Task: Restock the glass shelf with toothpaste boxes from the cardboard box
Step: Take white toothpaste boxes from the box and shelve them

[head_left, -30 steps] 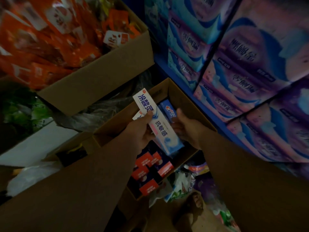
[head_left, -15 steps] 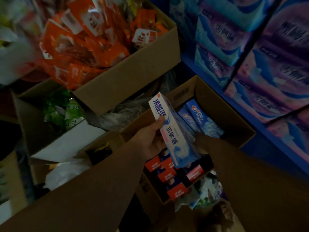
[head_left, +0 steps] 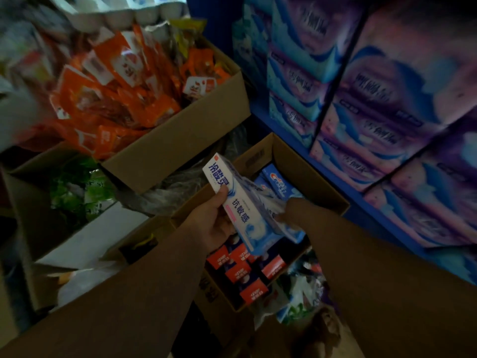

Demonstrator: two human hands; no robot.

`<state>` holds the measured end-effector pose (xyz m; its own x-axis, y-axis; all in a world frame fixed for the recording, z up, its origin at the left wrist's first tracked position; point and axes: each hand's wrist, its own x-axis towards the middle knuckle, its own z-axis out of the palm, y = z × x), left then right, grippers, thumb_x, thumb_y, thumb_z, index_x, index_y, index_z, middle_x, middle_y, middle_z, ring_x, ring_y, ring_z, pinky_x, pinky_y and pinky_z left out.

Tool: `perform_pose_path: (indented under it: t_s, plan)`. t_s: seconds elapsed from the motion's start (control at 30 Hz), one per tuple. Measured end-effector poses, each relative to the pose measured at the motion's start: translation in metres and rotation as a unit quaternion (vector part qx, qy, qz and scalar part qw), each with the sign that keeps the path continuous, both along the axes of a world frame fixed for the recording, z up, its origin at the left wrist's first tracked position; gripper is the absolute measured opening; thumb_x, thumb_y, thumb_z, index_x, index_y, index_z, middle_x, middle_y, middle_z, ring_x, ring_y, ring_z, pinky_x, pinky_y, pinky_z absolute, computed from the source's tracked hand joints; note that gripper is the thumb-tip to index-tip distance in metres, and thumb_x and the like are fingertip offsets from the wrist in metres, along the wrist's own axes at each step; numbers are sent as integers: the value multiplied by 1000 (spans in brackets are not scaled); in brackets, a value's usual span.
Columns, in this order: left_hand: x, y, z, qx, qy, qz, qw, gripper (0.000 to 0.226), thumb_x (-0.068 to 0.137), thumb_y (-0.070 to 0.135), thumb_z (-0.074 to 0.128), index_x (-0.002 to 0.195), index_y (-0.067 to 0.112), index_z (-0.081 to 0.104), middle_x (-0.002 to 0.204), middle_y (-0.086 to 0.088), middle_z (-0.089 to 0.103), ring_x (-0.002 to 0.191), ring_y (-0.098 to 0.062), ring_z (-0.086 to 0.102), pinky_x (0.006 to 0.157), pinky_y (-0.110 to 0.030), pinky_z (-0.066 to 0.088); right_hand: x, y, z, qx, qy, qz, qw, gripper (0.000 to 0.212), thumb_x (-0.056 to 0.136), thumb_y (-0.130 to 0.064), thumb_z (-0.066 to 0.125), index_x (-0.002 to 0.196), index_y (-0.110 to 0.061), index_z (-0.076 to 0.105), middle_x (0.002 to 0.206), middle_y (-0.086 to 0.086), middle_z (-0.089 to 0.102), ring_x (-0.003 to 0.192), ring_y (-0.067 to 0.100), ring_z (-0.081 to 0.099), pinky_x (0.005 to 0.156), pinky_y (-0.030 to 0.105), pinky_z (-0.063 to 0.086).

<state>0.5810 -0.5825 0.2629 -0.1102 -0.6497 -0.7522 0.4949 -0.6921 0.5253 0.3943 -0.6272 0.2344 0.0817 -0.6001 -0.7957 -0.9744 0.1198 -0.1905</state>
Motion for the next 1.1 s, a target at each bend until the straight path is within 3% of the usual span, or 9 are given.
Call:
perform_pose_path:
  t_s: [0.13, 0.27, 0.43, 0.57, 0.63, 0.73, 0.87, 0.97, 1.1]
  plan:
    - [-2, -2, 41, -36, 33, 17, 999, 39, 95, 34, 49, 126, 12, 59, 123, -13, 64, 112, -30, 61, 91, -46, 52, -17, -9, 66, -48, -41, -46, 997, 57, 95, -41, 52, 135, -1, 45, 133, 14, 53, 116, 26, 53, 87, 28, 42]
    - [-9, -7, 100, -78, 79, 44, 993, 32, 95, 29, 51, 117, 10, 63, 120, -13, 66, 107, -29, 63, 85, -47, 54, -24, -14, 158, -101, -73, -69, 990, 66, 94, -46, 52, 143, -5, 36, 144, 14, 43, 127, 28, 45, 105, 34, 39]
    - [-21, -28, 199, -167, 170, 69, 969, 35, 97, 30, 48, 126, 12, 58, 115, -15, 69, 105, -30, 64, 80, -48, 50, -14, -14, 293, -227, -67, -35, 971, 65, 93, -52, 48, 141, -9, 41, 146, 12, 42, 129, 29, 44, 103, 32, 36]
    - [-24, -45, 282, -242, 229, 58, 941, 51, 91, 34, 55, 137, 14, 49, 130, -17, 60, 123, -34, 54, 105, -55, 38, 0, -4, 402, -331, -60, -12, 942, 53, 96, -44, 47, 134, -7, 49, 138, 15, 50, 124, 29, 49, 93, 27, 39]
    - [-26, -45, 325, -285, 239, 57, 926, 38, 95, 33, 49, 126, 13, 56, 114, -14, 69, 114, -30, 59, 96, -49, 44, 2, 2, 445, -385, -61, -19, 921, 47, 96, -41, 50, 132, -10, 52, 135, 14, 53, 121, 27, 51, 84, 25, 39]
    - [-32, -41, 380, -347, 255, 64, 900, 27, 99, 30, 42, 111, 15, 62, 94, -10, 75, 98, -26, 65, 86, -44, 51, 2, 9, 498, -445, -52, -31, 894, 48, 95, -42, 50, 131, -10, 53, 134, 14, 54, 119, 29, 52, 87, 27, 40]
    - [-52, -38, 441, -392, 288, 61, 872, 32, 99, 28, 44, 126, 17, 56, 104, -10, 73, 96, -25, 68, 79, -43, 59, -9, 22, 560, -515, -25, -48, 855, 50, 94, -43, 50, 130, -9, 51, 131, 15, 54, 114, 31, 53, 85, 32, 42]
    - [-77, -25, 493, -413, 323, 53, 850, 24, 100, 23, 42, 113, 17, 61, 84, -11, 75, 90, -26, 63, 80, -47, 50, -27, 39, 607, -579, -3, -58, 813, 49, 93, -41, 53, 133, -12, 49, 134, 12, 52, 116, 29, 53, 89, 32, 43]
    - [-118, -24, 546, -394, 337, 17, 855, 19, 98, 25, 47, 110, 15, 58, 94, -14, 68, 88, -29, 63, 70, -47, 48, -63, 62, 661, -639, 56, -71, 764, 55, 92, -38, 56, 141, -16, 42, 142, 10, 45, 125, 29, 47, 99, 35, 39]
